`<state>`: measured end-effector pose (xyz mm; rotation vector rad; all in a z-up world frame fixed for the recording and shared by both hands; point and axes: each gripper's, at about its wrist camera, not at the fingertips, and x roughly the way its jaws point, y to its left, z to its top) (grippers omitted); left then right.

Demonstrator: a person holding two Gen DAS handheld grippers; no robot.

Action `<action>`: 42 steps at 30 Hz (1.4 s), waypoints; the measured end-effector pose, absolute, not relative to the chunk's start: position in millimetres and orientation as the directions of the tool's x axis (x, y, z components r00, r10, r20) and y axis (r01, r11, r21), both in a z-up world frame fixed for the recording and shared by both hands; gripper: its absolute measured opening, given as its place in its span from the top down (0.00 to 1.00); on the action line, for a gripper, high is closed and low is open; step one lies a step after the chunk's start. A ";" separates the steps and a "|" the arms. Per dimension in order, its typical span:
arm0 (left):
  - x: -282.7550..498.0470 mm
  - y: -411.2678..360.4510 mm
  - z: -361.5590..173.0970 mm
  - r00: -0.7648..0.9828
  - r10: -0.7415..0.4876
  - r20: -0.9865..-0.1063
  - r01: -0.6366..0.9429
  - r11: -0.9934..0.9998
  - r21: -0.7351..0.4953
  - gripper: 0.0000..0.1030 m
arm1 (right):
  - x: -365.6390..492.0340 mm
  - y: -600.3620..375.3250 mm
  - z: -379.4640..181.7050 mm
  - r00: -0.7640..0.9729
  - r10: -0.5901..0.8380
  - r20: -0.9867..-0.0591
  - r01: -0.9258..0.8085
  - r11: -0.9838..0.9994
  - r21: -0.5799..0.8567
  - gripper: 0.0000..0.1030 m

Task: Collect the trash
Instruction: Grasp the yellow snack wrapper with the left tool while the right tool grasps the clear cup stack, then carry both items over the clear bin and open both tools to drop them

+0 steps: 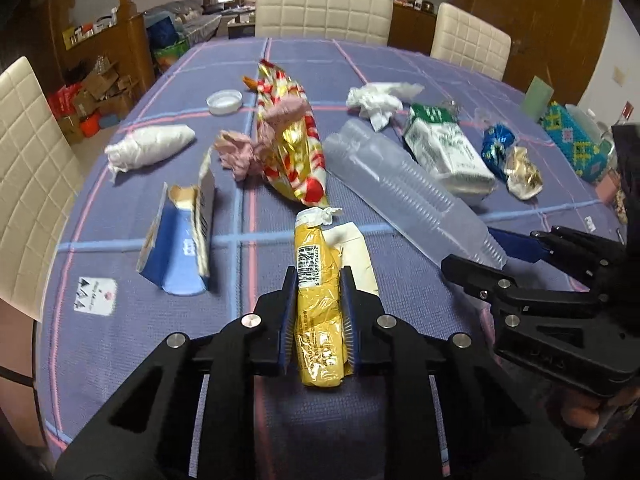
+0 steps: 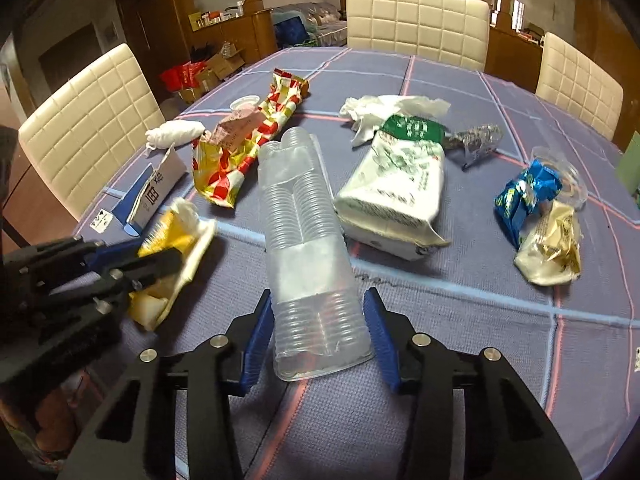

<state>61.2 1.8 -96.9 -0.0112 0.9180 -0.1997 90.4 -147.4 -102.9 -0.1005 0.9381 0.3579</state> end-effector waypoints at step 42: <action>86.0 279.2 -64.4 0.669 0.266 -0.694 -0.396 0.918 -0.031 0.62 | 173.2 133.5 -61.8 0.547 0.402 -0.734 -0.693 0.710 -0.128 0.58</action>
